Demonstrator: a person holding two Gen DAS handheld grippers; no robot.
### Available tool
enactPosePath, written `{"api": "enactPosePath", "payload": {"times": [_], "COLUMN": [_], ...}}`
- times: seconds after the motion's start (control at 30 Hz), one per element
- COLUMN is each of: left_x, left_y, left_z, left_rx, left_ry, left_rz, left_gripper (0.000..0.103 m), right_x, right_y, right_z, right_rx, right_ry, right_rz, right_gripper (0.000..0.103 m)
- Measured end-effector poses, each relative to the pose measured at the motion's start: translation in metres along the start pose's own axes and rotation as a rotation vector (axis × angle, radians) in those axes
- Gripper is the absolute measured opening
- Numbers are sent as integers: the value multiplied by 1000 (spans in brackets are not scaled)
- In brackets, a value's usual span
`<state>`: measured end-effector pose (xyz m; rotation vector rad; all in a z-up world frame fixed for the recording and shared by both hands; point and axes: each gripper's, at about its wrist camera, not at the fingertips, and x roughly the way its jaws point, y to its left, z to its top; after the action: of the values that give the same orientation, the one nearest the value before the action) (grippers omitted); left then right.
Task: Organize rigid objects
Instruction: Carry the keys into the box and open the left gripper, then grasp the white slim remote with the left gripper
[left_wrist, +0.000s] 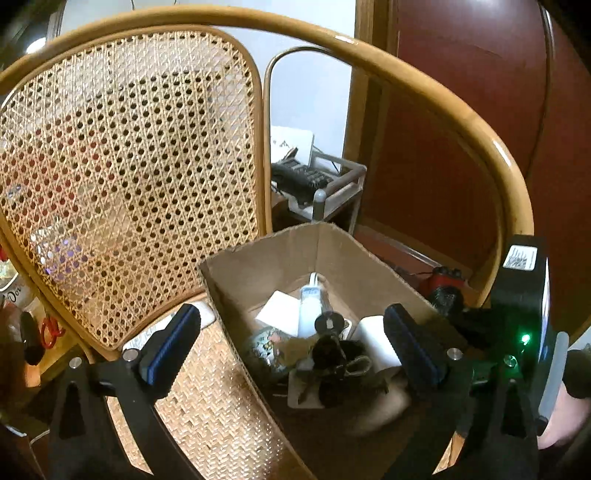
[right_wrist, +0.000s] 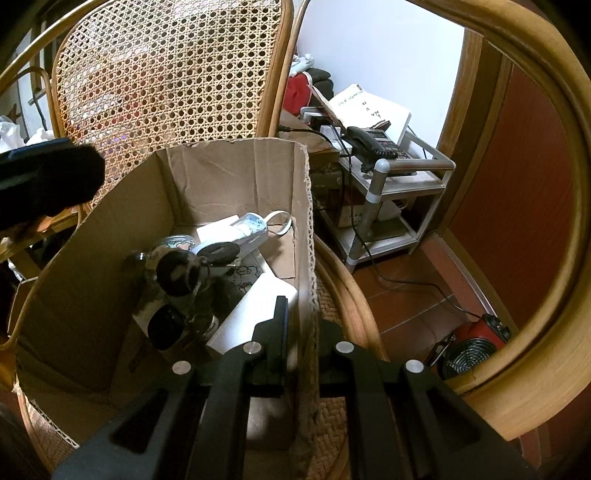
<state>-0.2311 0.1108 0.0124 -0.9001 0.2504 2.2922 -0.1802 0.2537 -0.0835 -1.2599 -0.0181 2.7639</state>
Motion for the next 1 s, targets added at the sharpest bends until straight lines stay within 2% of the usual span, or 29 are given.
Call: {"api": "enactPosePath", "payload": {"times": [0.33, 0.47, 0.63, 0.8, 1.0], "left_x": [2, -3, 6, 41, 83], "left_y": [15, 43, 82, 116, 136], "left_z": [-9, -13, -29, -54, -61], "left_rx": [16, -28, -50, -63, -108], "left_ry": [0, -7, -17, 100, 175], "left_rz": [32, 76, 174, 244, 233], "left_gripper": [99, 99, 98, 98, 98], "right_x": [0, 0, 0, 0, 0], "right_y": [0, 1, 0, 0, 1], "right_z": [0, 0, 0, 0, 0], "right_rx": [0, 1, 1, 3, 6], "right_ry": [-1, 0, 0, -2, -3], "right_rz": [0, -1, 0, -1, -2], "right_gripper": [12, 12, 12, 12, 12]}}
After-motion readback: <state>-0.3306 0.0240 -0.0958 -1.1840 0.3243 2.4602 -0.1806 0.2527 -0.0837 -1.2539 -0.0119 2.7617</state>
